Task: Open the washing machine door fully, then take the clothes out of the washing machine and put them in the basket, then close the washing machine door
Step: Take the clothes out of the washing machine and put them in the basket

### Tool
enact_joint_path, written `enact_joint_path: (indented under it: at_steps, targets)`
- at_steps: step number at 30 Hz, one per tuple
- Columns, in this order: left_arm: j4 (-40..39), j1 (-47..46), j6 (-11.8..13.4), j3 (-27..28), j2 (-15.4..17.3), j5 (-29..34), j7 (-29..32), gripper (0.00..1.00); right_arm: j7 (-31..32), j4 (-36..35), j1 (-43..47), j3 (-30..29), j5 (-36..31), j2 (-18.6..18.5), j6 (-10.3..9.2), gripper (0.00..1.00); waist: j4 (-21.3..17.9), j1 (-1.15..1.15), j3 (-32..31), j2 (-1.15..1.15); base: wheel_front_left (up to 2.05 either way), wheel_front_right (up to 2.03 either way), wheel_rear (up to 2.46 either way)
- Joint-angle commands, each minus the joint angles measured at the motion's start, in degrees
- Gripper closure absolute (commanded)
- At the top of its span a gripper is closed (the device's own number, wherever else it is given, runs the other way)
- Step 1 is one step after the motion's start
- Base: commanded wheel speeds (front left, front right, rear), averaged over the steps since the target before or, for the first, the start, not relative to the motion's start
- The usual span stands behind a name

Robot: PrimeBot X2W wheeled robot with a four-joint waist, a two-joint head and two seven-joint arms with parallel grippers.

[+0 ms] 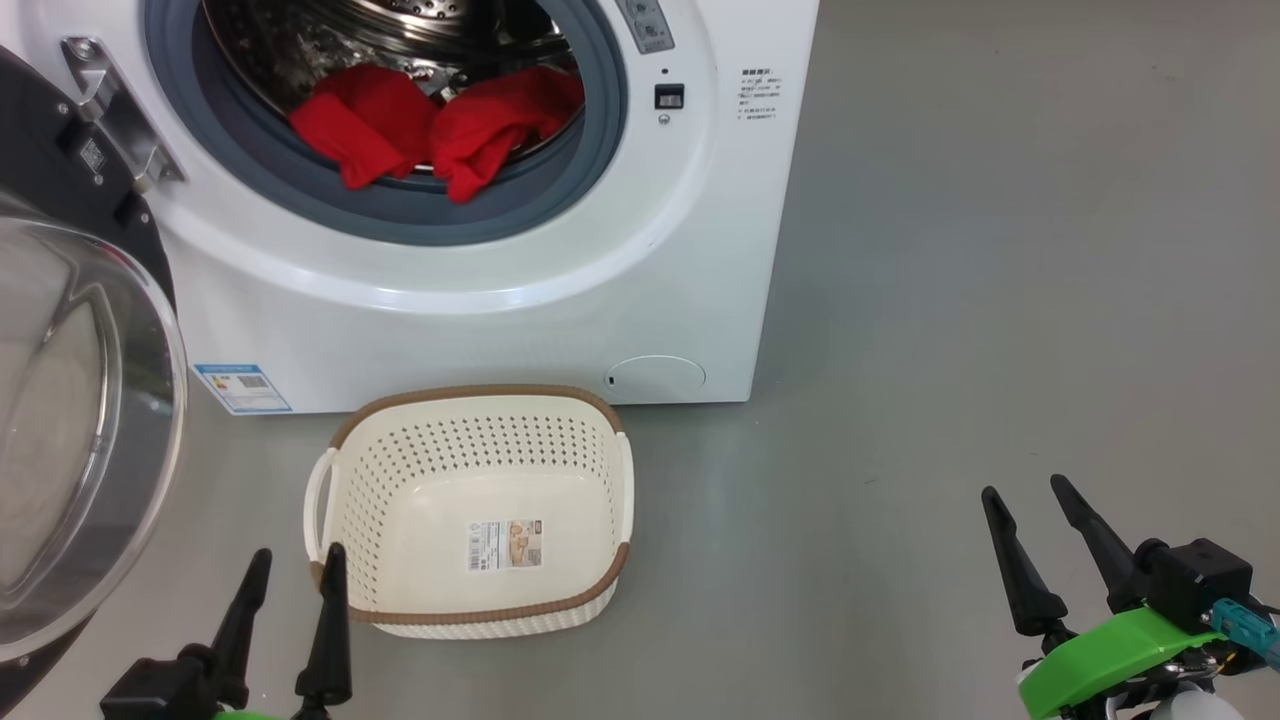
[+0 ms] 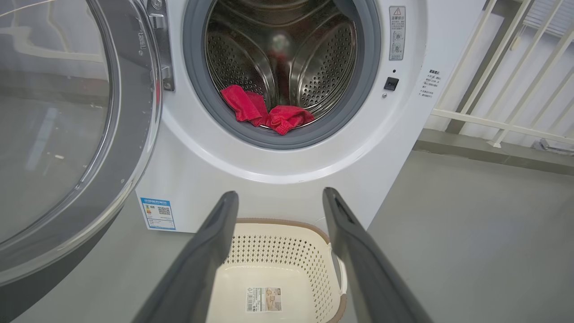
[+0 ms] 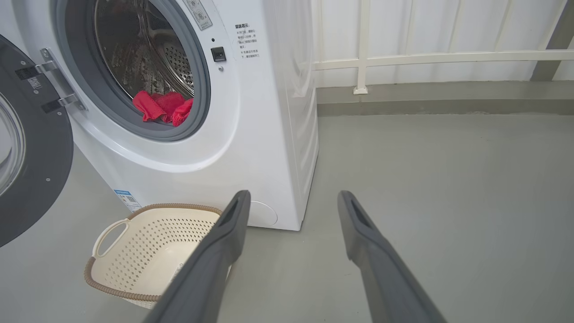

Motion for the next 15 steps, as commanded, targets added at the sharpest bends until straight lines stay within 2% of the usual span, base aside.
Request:
enact_joint_path:
  at_steps: [1,7,15]
  targets:
    - [-1.2,-1.3,-0.2,1.6,1.4,-0.3,-0.3,0.0,-0.7,-1.5,-0.6,1.3,-0.8,-0.6,0.16,0.0,0.0,0.0,0.0,0.0,0.26,-0.44,0.17]
    - [-1.1,-1.7,-0.2,1.0,1.8,-1.2,-0.3,0.0,-0.7,-1.5,-0.8,1.5,-0.8,-0.6,0.16,0.0,0.1,0.0,0.4,0.0,0.74,-0.92,0.18]
    - [-1.1,-2.6,-0.2,0.6,2.1,-1.7,-0.3,0.0,-0.7,-1.6,-1.4,1.8,-0.9,-0.4,0.16,0.0,0.1,0.0,1.4,0.0,1.38,-1.56,0.19]
